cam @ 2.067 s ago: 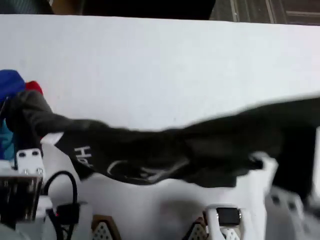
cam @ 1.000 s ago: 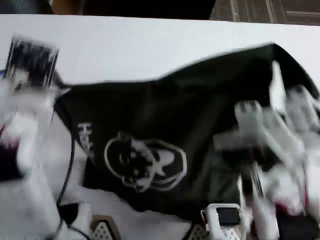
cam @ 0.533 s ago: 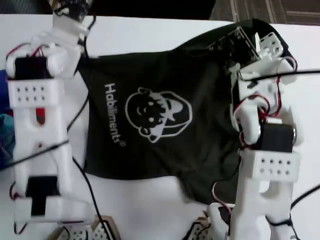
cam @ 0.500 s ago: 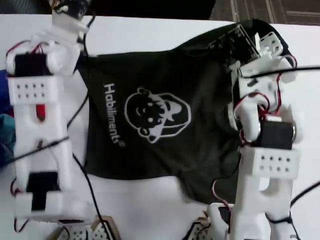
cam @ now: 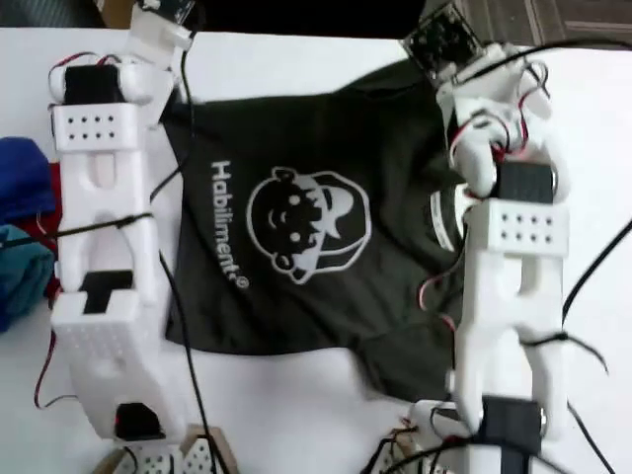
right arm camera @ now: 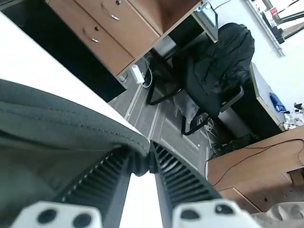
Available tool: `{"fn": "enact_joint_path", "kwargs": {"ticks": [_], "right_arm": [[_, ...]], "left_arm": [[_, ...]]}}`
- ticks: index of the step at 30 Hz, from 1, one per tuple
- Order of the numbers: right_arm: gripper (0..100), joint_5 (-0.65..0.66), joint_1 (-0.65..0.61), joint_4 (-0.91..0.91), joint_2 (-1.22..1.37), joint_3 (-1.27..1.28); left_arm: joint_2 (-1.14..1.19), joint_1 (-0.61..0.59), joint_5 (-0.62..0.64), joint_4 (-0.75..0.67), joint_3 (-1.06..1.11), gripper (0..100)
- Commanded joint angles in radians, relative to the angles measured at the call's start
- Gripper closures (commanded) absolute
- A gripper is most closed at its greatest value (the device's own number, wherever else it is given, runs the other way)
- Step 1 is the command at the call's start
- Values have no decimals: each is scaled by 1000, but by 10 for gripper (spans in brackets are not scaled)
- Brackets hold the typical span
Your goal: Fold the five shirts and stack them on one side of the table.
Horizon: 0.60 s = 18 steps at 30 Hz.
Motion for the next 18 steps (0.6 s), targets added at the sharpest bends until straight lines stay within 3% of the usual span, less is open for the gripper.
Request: {"fn": "enact_joint_path", "kwargs": {"ticks": [1, 13, 18], "right_arm": [[977, 6, 30, 12, 84, -153], [977, 5, 30, 499, 257, -213], [976, 5, 25, 710, 257, -215]], "left_arm": [[34, 20, -31, 52, -131, 976], [192, 44, -34, 348, -162, 976], [181, 40, -32, 385, -120, 976]]}}
